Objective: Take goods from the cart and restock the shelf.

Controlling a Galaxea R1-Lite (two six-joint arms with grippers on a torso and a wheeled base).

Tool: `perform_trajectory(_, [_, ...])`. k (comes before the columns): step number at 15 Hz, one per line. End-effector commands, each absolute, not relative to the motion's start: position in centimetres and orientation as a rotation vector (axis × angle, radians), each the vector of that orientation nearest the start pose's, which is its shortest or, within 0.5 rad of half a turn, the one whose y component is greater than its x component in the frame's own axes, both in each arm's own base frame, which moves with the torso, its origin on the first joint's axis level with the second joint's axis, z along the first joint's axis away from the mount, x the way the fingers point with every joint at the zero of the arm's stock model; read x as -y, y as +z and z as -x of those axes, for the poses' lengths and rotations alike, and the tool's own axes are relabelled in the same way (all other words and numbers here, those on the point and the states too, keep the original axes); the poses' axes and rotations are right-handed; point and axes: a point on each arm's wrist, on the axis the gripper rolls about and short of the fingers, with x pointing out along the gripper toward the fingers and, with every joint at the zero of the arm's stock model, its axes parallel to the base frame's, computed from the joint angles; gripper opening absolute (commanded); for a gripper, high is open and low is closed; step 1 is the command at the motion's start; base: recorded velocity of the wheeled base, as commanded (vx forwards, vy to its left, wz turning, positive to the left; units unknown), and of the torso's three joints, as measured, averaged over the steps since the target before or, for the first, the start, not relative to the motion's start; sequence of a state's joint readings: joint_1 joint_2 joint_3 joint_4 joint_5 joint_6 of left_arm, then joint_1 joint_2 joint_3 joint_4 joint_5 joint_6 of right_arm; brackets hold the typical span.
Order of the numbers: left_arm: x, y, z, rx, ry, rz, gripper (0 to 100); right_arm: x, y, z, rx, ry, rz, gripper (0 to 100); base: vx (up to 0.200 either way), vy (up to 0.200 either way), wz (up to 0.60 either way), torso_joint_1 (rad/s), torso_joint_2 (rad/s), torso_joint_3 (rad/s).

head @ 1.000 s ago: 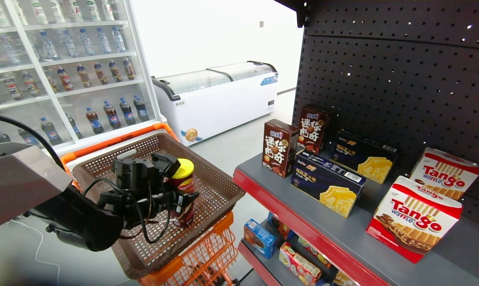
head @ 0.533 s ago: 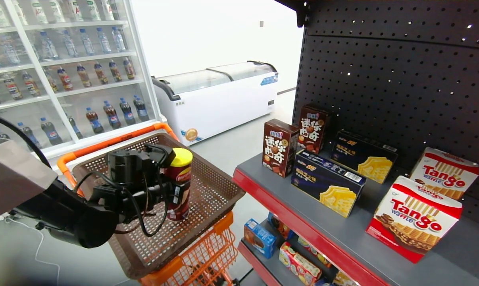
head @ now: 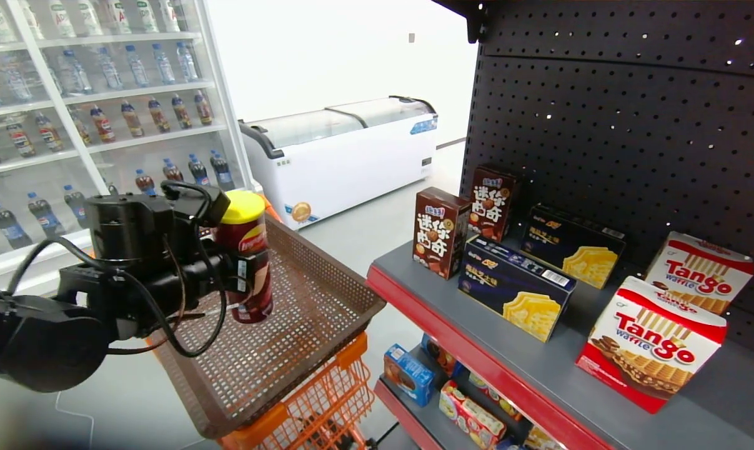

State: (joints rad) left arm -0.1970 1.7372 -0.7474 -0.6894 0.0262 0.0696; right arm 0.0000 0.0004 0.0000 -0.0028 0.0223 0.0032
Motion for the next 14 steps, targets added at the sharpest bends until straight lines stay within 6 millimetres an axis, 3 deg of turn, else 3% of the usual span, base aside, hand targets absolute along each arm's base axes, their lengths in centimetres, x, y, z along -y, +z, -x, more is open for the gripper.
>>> perform_trajectory(1, [5.4, 20.1, -27.4, -0.218, -0.199, -0.039, 0, -0.1, 7.6, 2.3, 0.003, 0.021, -0.003, 100, 0.000, 0.000, 0.00, 0.000, 0.00, 0.000])
perform_trajectory(2, [4.8, 22.0, -24.3, -0.235, -0.227, -0.037, 0, -0.1, 7.6, 2.3, 0.003, 0.020, -0.003, 100, 0.000, 0.000, 0.00, 0.000, 0.00, 0.000])
perform_trajectory(7, [4.1, 24.5, -19.4, -0.131, -0.248, -0.051, 0, 0.0, 7.6, 2.3, 0.003, 0.021, -0.003, 100, 0.000, 0.000, 0.00, 0.000, 0.00, 0.000])
perform_trajectory(12, [2.3, 23.7, -14.5, -0.229, -0.343, -0.037, 0, -0.1, 7.6, 2.3, 0.003, 0.021, -0.005, 100, 0.000, 0.000, 0.00, 0.000, 0.00, 0.000])
perform_trajectory(14, [2.4, 23.5, -13.9, -0.231, -0.358, -0.061, 0, 0.0, 7.6, 2.3, 0.003, 0.021, -0.005, 100, 0.000, 0.000, 0.00, 0.000, 0.00, 0.000])
